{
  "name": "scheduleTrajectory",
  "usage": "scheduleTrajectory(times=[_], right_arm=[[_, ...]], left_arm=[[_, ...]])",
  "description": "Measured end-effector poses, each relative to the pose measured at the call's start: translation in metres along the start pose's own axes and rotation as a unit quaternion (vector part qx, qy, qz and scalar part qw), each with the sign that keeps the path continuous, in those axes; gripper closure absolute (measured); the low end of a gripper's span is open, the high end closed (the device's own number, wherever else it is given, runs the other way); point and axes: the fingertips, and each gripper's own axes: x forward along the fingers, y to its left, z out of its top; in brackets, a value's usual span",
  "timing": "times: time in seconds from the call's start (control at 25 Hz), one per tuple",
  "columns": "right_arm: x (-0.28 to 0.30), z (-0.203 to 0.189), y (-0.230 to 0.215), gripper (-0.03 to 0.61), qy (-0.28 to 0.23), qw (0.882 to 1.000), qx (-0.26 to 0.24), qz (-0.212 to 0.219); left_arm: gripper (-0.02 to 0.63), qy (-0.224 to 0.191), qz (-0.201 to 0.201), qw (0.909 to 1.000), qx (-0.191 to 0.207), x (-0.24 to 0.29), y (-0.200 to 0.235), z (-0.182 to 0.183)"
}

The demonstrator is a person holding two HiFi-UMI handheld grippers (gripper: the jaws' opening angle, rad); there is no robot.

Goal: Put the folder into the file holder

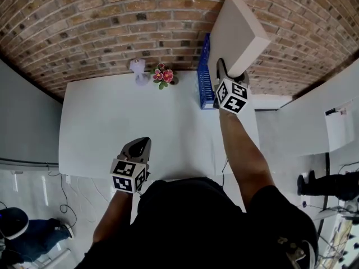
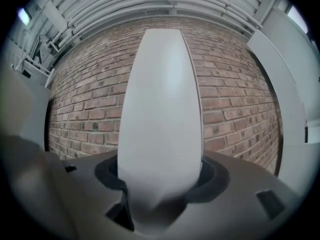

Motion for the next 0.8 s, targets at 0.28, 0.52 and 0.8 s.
scheduleTrajectory(times=[0.28, 0.52, 0.8], right_arm=[[0.015, -0.008, 0.016, 0.245, 0.019, 0.999, -0.041, 0.025], [0.017, -0.033, 0.012, 0.245, 0.047, 0.998, -0.043, 0.028], [0.017, -0.056, 0.011, 0.236, 0.061, 0.996, -0.064, 0.026]], left_arm=[[0.609, 0.0, 0.003, 1.0, -0.004, 0.005, 0.006, 0.005], [0.609, 0.0, -0.001, 1.0, -0.003, 0.012, 0.005, 0.005], [0.609, -0.001, -0.002, 1.0, -0.006, 0.016, 0.006, 0.006]])
